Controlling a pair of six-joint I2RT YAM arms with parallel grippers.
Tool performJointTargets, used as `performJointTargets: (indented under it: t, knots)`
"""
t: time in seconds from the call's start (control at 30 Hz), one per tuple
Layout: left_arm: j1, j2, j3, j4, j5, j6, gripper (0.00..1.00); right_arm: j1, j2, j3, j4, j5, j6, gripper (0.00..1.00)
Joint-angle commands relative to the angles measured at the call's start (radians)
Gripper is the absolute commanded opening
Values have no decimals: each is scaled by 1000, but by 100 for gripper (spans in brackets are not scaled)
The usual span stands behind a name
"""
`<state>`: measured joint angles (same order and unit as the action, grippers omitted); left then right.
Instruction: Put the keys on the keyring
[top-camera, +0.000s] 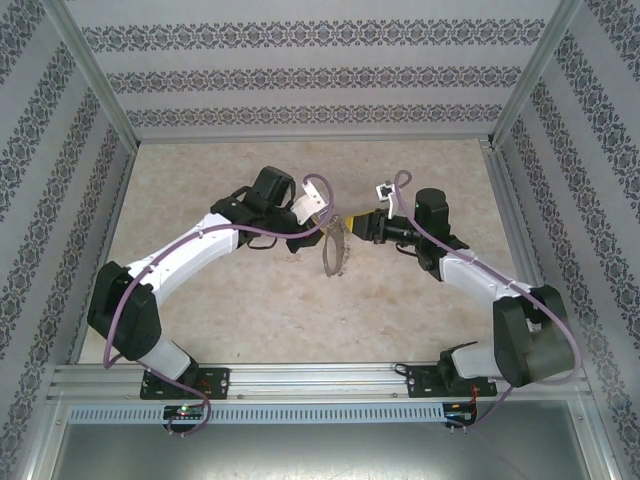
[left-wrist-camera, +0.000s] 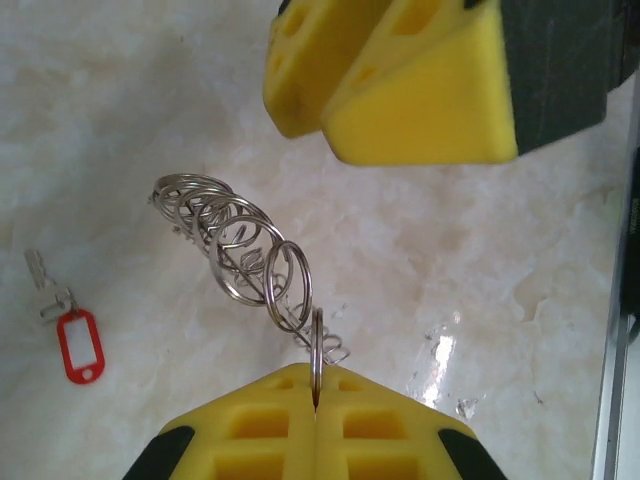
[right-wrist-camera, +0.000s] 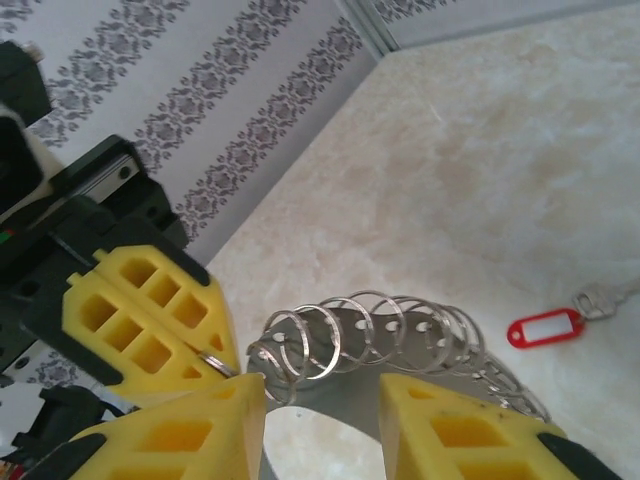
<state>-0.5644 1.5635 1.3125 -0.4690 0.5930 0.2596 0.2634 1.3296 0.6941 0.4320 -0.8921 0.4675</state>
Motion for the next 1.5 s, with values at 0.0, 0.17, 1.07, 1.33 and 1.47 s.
performJointTargets:
  t: [0.0,0.17,1.07,1.33,1.47]
  knots:
    - [15,-23,70,-22,76,52,0,-9,-48,45,47,-70,1,35]
    - [19,-27,110,-18,108,59,0,-7,-78,69,54,-115,30,32]
    - [41,-20,185,-25,253,47,0,54,-50,139,51,-195,49,31]
    - [41,-13,199,-35,281,51,0,62,-47,140,47,-199,39,26]
    - [42,-3,208,-58,290,59,0,61,-53,139,37,-197,30,21]
